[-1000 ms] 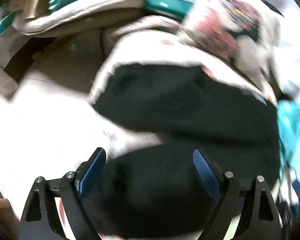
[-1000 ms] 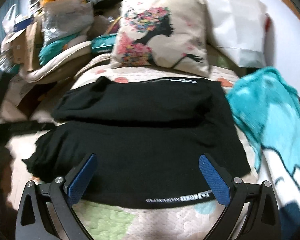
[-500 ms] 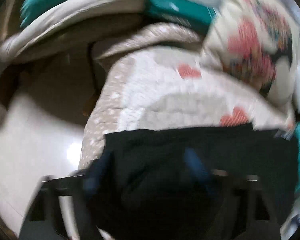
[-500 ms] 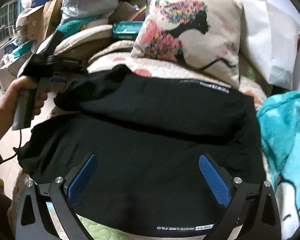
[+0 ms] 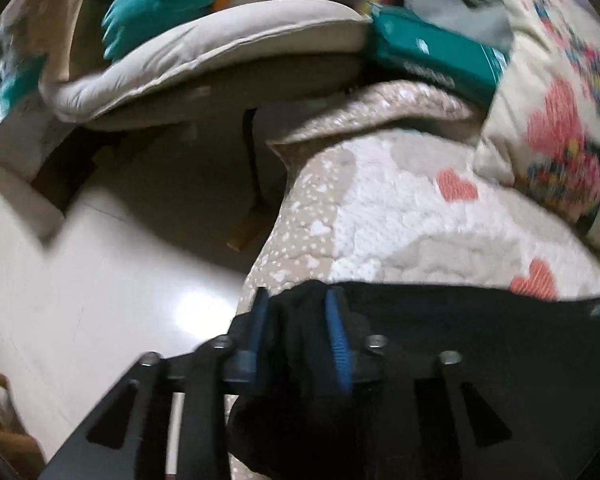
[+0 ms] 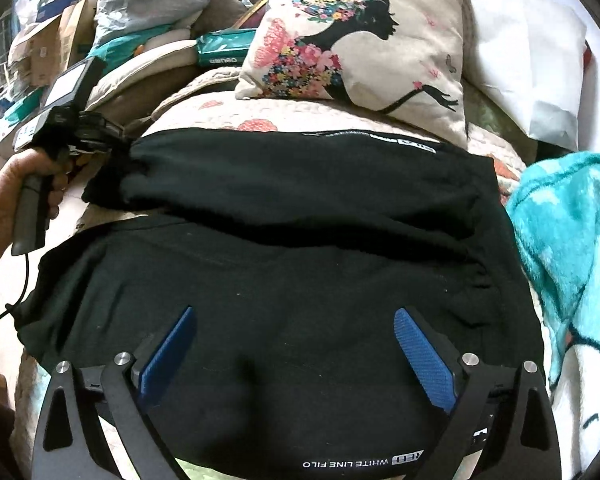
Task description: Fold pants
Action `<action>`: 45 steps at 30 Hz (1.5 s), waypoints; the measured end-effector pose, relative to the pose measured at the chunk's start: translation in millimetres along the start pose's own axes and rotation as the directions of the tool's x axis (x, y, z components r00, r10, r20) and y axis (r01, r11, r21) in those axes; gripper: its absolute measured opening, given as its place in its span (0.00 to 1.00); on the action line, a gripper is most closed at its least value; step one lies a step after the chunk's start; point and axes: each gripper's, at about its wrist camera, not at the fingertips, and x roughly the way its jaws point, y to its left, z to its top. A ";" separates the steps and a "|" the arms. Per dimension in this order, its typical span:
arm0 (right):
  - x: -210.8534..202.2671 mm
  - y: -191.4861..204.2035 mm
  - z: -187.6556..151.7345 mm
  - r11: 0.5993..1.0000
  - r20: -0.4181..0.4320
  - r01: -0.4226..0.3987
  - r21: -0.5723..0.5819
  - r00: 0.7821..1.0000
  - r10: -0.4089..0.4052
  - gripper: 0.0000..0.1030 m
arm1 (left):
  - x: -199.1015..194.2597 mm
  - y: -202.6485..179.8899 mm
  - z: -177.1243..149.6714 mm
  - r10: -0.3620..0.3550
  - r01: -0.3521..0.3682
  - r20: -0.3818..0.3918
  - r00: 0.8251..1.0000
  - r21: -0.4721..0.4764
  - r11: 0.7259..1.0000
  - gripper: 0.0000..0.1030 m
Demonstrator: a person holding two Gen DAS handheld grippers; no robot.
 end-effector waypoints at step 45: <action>-37.0 -143.0 -84.4 0.805 -0.127 0.164 0.569 0.986 -0.111 0.98 | -128.2 4.5 -216.2 -0.037 0.040 -0.127 0.991 0.019 0.999 0.18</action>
